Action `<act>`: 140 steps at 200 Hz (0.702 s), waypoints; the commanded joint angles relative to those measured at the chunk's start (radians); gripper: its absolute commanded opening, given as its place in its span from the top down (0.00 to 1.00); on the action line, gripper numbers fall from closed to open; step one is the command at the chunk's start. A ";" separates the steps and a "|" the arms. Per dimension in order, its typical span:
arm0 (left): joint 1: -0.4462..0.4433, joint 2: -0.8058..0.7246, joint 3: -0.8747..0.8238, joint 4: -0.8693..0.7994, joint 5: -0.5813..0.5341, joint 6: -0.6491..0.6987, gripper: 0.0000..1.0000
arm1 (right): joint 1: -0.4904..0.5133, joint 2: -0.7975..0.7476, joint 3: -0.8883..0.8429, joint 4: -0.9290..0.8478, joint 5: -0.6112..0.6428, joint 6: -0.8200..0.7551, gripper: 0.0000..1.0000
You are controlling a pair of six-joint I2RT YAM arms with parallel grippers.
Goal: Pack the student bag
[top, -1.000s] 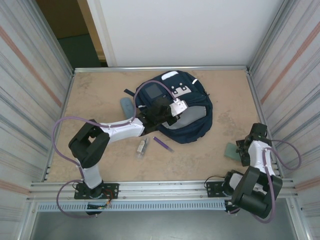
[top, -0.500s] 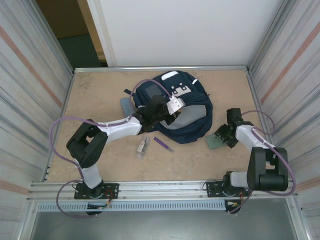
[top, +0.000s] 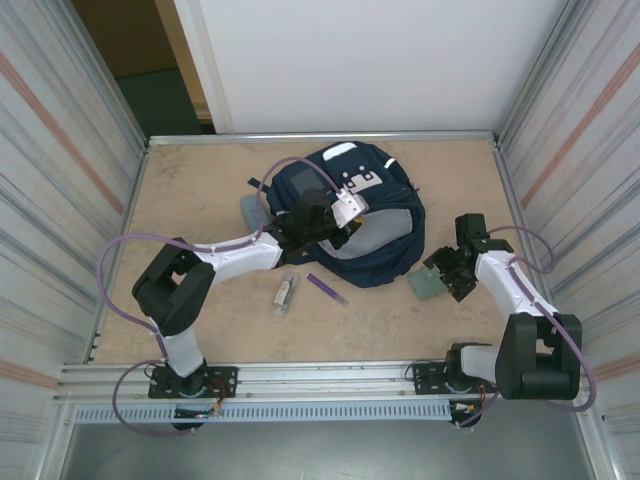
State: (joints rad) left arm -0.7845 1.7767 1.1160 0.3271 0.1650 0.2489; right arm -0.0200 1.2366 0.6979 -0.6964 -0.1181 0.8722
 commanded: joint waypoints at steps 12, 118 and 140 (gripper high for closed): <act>0.003 -0.036 0.015 0.020 0.041 -0.037 1.00 | -0.046 0.053 -0.060 0.120 -0.174 -0.032 0.32; 0.004 -0.040 0.014 0.011 0.069 -0.054 1.00 | -0.207 -0.005 -0.213 0.367 -0.403 -0.142 0.64; 0.004 -0.042 0.021 0.013 0.081 -0.066 1.00 | -0.207 -0.064 -0.211 0.359 -0.400 -0.148 0.74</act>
State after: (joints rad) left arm -0.7841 1.7767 1.1160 0.3191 0.1902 0.2337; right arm -0.2249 1.2316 0.4965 -0.3664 -0.4801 0.7490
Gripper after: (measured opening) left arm 0.106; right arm 0.297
